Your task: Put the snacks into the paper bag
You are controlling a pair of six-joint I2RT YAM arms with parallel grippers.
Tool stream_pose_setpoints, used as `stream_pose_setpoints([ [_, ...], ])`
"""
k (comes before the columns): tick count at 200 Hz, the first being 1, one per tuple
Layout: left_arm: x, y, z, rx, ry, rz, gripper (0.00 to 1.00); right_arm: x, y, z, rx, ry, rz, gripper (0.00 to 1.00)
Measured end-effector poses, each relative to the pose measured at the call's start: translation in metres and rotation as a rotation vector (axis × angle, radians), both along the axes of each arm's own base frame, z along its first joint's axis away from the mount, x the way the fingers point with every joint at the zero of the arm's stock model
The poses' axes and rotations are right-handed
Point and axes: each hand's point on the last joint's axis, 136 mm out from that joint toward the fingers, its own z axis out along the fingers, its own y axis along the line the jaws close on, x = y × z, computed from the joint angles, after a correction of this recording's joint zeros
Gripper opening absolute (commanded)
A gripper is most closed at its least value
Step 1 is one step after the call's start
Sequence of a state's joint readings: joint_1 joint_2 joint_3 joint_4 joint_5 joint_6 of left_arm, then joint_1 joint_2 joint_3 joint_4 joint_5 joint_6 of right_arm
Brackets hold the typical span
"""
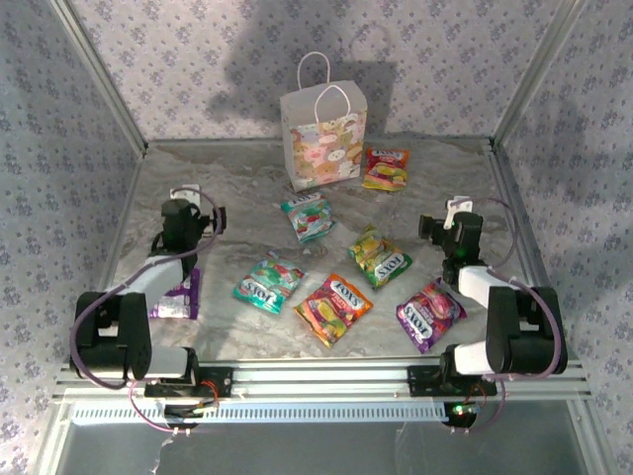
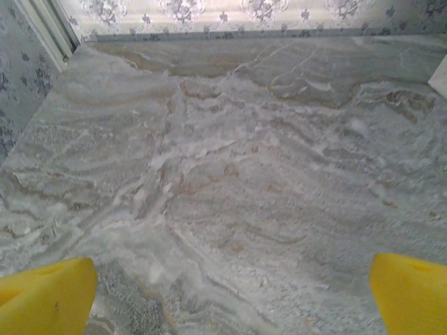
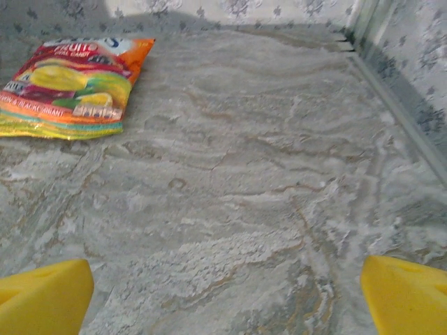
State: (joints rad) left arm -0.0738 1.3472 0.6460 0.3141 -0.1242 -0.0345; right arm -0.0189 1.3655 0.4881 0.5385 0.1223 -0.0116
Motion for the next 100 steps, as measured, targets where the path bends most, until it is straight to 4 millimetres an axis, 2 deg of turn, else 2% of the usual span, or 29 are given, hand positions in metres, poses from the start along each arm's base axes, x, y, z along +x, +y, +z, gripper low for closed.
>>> stream_pose_setpoints([
  [32,0.009,-0.025,0.034,0.012,0.010,-0.045,1.00,0.002,0.003,0.023,-0.019,-0.010,-0.013,1.00],
  [76,0.029,-0.044,0.110,-0.024,-0.069,-0.059,1.00,0.006,0.007,0.069,-0.019,-0.071,-0.014,1.00],
  [100,0.030,-0.057,0.124,-0.036,-0.071,-0.086,0.99,0.002,0.006,0.086,-0.010,-0.102,-0.017,1.00],
])
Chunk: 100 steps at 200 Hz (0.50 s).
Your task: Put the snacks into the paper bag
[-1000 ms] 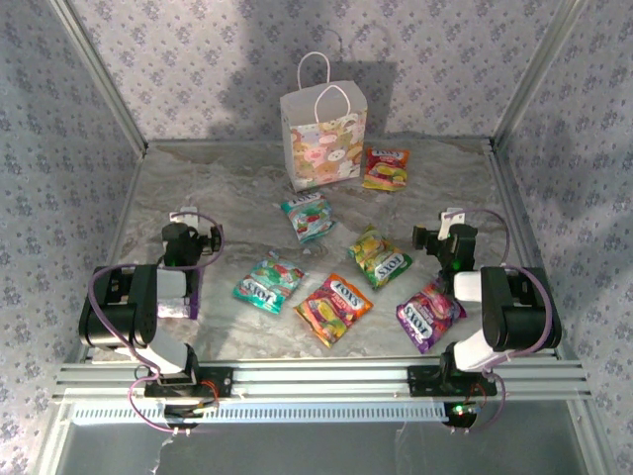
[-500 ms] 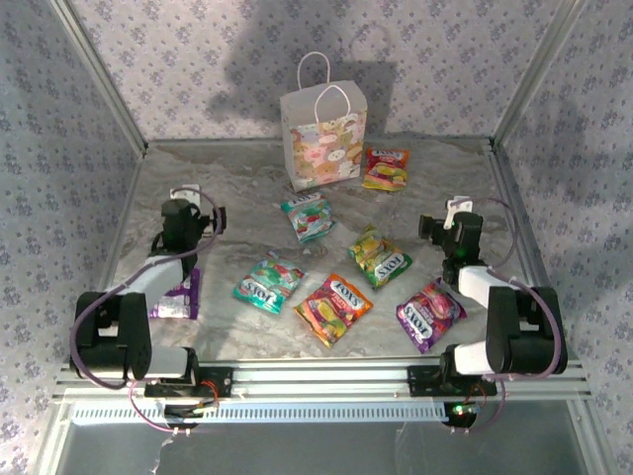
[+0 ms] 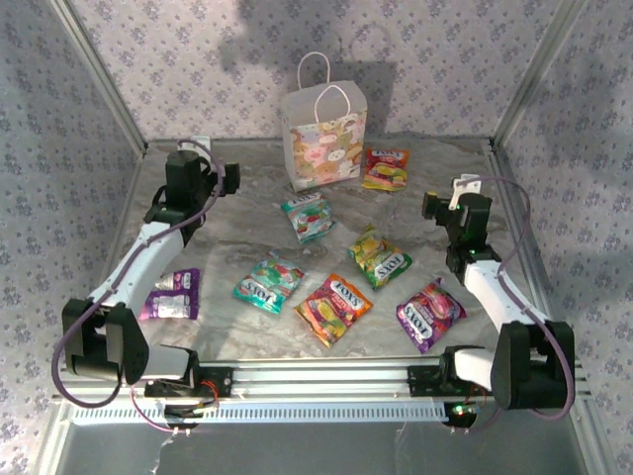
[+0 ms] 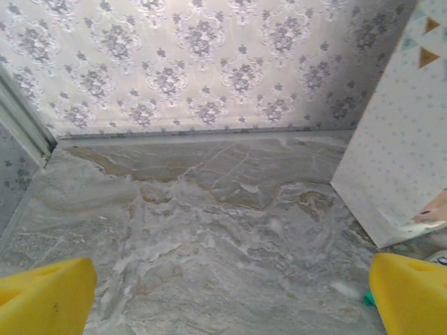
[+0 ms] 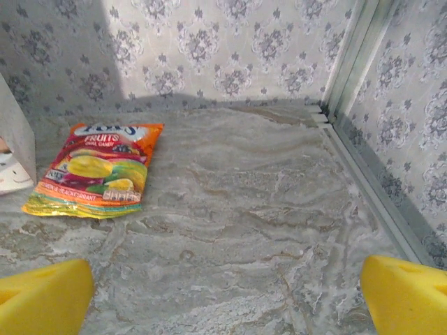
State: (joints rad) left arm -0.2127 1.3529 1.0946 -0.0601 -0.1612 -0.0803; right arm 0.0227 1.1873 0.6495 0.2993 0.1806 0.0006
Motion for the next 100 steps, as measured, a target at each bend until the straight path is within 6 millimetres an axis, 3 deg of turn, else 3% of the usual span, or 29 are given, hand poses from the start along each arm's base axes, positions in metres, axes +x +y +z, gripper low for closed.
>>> stream_pose_setpoints([
  [62,0.018,-0.025,0.023,-0.073,0.030,-0.041,0.94,-0.009,0.002,0.025,0.044,-0.011,-0.003,1.00],
  [100,0.041,-0.040,0.046,-0.108,0.028,-0.061,0.89,-0.015,0.005,0.042,0.066,-0.034,0.005,1.00],
])
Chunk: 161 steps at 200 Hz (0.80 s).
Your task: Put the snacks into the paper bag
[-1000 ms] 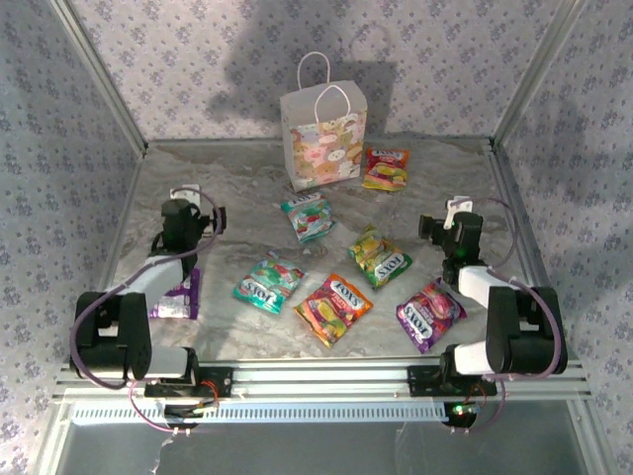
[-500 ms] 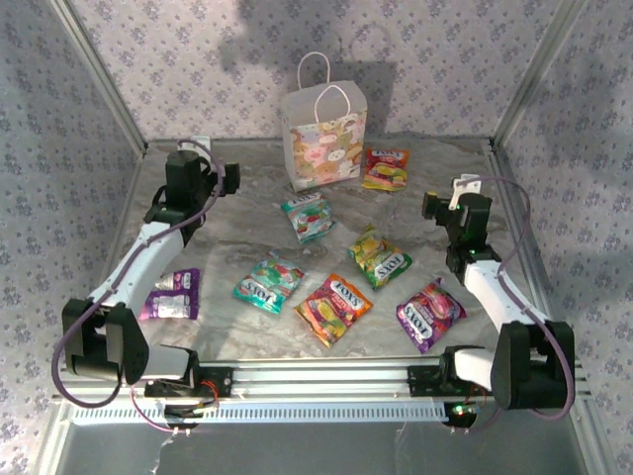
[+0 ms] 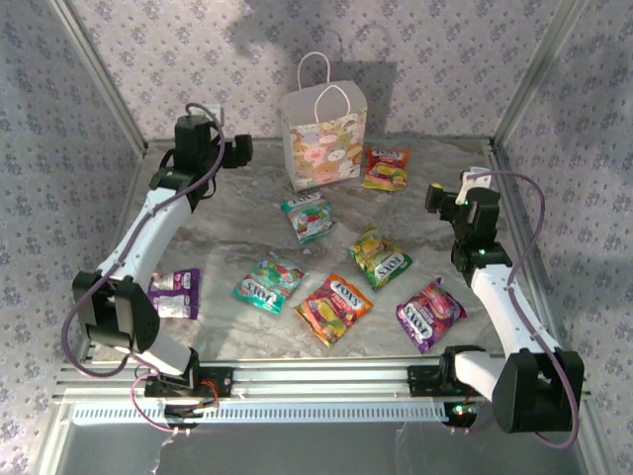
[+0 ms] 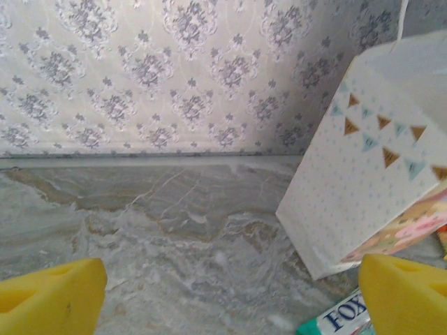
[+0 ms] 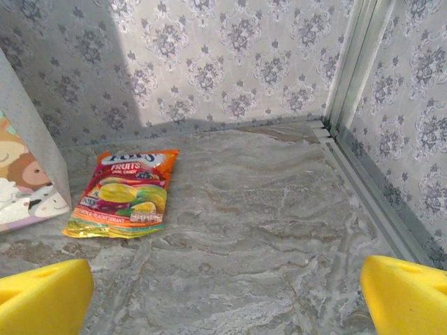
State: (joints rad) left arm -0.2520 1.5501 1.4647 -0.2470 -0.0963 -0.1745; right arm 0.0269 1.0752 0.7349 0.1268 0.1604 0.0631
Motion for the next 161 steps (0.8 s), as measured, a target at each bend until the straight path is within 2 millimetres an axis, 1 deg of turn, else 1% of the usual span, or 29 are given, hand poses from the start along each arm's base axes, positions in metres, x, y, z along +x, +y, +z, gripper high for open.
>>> stream_pose_setpoints([
  [19,0.013,-0.012,0.008,-0.012,0.006,-0.016,0.87,-0.003,0.000,0.003,0.000,0.001,0.000,1.00],
  [42,0.026,-0.027,0.014,-0.035,0.022,-0.032,0.80,-0.004,0.000,0.005,0.000,0.010,0.000,1.00],
  [57,0.035,-0.036,0.016,-0.051,0.035,-0.037,0.79,-0.004,0.000,0.007,0.000,0.013,0.000,1.00],
  [91,0.049,-0.049,0.018,-0.102,0.081,-0.021,0.75,-0.006,0.001,0.012,0.000,0.021,0.005,1.00],
  [122,0.065,-0.058,0.029,-0.167,0.107,-0.003,0.68,-0.008,0.003,0.014,0.000,0.028,0.011,1.00],
  [161,0.078,-0.076,0.037,-0.238,0.140,-0.024,0.66,-0.010,0.008,0.014,0.004,0.045,0.030,1.00],
])
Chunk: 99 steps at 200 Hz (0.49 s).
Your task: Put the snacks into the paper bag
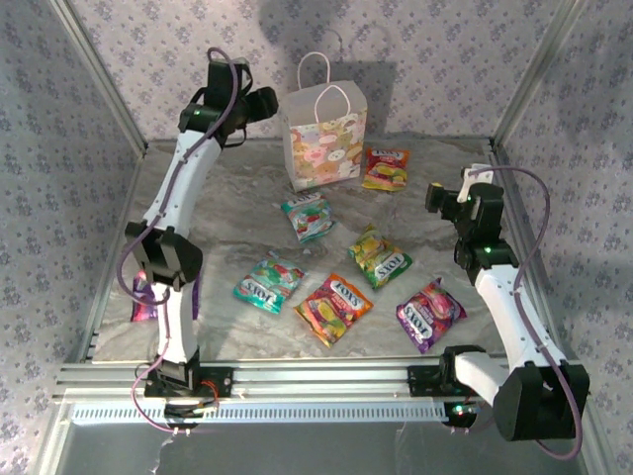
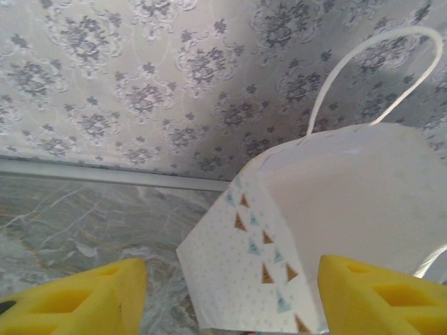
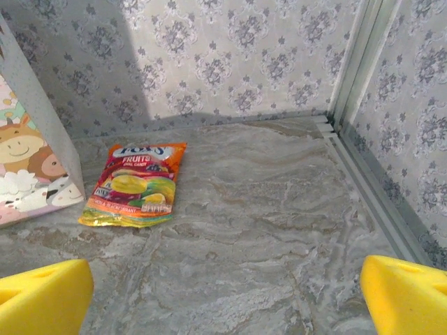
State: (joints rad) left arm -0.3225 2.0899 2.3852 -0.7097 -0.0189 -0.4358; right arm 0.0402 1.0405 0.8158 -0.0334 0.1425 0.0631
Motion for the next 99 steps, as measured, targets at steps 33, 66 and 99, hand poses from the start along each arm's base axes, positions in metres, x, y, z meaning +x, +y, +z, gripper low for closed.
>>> stream_pose_setpoints([
  [33,0.005,-0.024,-0.007,-0.028,0.030,-0.039,0.66,0.001,0.018,0.007,0.018,0.006,0.079,1.00],
  [66,0.007,-0.037,-0.026,-0.039,0.076,-0.047,0.65,0.009,0.051,0.021,0.014,0.020,0.205,1.00],
  [99,0.013,-0.039,-0.044,-0.054,0.111,-0.035,0.64,0.018,0.091,0.019,-0.038,0.058,0.328,1.00],
])
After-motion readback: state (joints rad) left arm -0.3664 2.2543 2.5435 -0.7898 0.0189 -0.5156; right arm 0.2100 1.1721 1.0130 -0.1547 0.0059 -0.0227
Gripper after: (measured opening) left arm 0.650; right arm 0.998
